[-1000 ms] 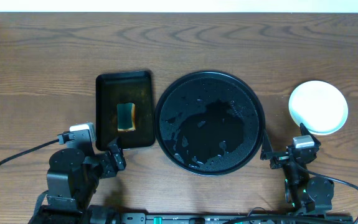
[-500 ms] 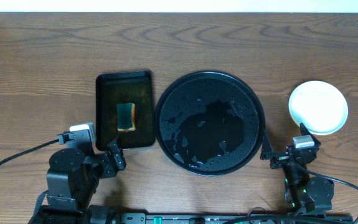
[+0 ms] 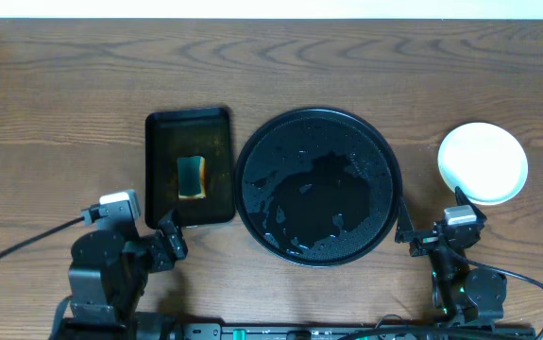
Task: Clean dirty plates on tray and stack at the side
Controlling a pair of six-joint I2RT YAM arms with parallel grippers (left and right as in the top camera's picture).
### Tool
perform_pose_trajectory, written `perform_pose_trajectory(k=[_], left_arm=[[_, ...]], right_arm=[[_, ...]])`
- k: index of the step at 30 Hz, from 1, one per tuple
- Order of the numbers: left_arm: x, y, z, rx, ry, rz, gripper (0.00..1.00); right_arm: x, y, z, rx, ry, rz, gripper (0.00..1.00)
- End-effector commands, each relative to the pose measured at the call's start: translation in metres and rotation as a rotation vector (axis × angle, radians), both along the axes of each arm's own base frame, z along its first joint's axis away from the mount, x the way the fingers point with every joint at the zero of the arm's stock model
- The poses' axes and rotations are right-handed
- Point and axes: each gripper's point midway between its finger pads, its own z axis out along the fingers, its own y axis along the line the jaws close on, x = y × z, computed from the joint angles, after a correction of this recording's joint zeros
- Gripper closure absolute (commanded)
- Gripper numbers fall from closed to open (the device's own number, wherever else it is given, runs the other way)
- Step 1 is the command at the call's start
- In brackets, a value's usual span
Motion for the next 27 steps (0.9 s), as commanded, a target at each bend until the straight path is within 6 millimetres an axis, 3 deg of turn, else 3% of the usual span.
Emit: perform_pose_trajectory(k=[1, 12, 22, 27], left_arm=[[-0.002, 0.006, -0.013, 0.018, -0.035, 0.022, 0.12], [0.027, 0.006, -0.053, -0.003, -0.333, 0.031, 0.12], [0.053, 0.007, -0.032, 0.006, -0.647, 0.034, 0.12], [0.054, 0.008, -0.050, 0.021, -0.589, 0.032, 0.12]], right_arm=[[-0.001, 0.004, 0.000, -0.008, -0.003, 0.021, 0.01], [-0.001, 0.004, 0.000, -0.008, -0.003, 0.020, 0.01], [-0.001, 0.004, 0.000, -0.008, -0.003, 0.020, 0.01], [-0.001, 0.004, 0.000, -0.008, -0.003, 0.021, 0.01]])
